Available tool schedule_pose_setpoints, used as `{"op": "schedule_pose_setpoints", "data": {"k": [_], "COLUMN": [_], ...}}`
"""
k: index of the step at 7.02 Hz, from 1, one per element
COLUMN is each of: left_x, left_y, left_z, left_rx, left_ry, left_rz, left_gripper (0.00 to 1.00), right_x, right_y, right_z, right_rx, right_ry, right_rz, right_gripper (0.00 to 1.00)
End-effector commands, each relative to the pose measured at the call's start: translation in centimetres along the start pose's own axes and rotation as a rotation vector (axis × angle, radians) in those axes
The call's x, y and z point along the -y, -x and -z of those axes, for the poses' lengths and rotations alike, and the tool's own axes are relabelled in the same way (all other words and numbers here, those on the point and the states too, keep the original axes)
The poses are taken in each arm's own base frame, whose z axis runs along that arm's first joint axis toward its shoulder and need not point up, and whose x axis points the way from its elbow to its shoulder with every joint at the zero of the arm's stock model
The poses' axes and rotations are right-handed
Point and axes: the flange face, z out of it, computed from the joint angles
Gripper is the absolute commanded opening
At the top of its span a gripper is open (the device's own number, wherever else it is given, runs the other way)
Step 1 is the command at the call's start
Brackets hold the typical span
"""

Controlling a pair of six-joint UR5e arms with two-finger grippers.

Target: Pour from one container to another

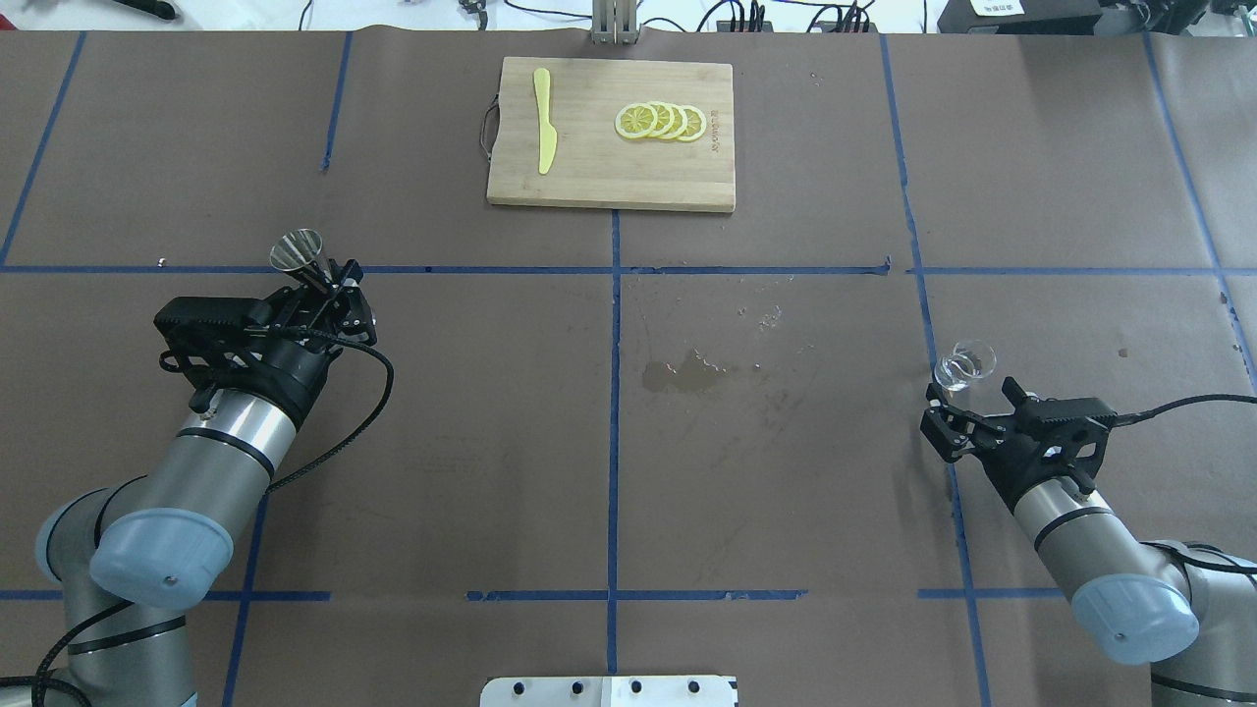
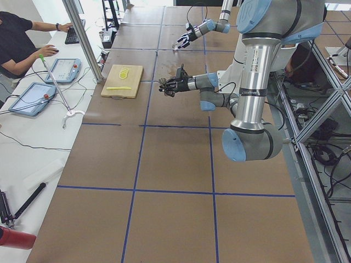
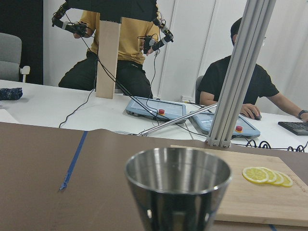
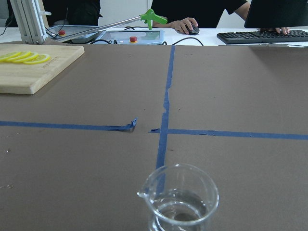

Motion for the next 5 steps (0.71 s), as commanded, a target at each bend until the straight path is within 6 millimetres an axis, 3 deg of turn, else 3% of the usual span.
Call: {"op": "schedule_pose_setpoints", "data": {"k": [1, 5], "left_x": [0.0, -0.4], "left_y": [-0.1, 0.1], "left_z": [0.0, -0.2], "left_rx": [-0.002, 0.004], "left_ry": [0.0, 0.002], "left_rz": [0.002, -0.006], "left_gripper": [0.0, 0.0], "right_x": [-0.3, 0.3], "right_y": [-0.2, -0.7], "right_z": [-0.3, -1.4], "right_rx": [-0.005, -0.025], "right_ry": [-0.004, -0.023], "right_rz": [0.013, 0.047], "right_gripper": [1.0, 1.0]}}
